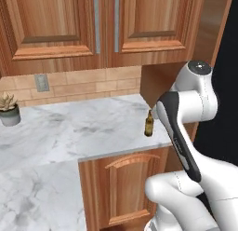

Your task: Place the beers on the top shelf of the fridge to keep them out of children's reach, and place the mushroom on lower shelves for easy access.

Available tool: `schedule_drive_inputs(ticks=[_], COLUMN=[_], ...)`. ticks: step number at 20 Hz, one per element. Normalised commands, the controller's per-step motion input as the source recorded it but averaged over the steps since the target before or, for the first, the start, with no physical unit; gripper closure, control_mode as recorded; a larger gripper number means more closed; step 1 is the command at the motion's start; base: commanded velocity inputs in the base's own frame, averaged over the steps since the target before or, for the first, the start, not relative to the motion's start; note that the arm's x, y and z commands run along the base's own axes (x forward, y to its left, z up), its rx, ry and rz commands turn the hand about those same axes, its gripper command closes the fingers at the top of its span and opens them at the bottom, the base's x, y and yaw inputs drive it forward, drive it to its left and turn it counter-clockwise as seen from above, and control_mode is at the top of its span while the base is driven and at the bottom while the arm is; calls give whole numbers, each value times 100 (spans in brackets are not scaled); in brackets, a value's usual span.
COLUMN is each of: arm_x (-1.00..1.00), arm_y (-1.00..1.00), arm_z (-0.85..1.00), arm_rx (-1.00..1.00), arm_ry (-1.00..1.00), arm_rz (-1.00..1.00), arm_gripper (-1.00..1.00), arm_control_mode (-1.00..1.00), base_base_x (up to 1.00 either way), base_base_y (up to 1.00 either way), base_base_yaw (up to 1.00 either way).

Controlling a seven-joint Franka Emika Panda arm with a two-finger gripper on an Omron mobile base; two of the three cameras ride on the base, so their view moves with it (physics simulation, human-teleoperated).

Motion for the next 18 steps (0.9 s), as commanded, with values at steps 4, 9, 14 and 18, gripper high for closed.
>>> schedule_drive_inputs(ticks=[4,9,14,18], arm_x=[0,6,9,21], arm_y=[0,10,6,3], arm_z=[0,-18,-59,-48], arm_rx=[0,0,0,0], arm_ry=[0,-4,-9,-7], arm_rz=[0,-7,-24,-27], arm_gripper=[-100,-100,-100,-100], arm_control_mode=[100,-100,-100,-100], base_base_x=[46,18,0,0], base_base_y=[35,18,0,0], base_base_yaw=[-20,-11,0,0])
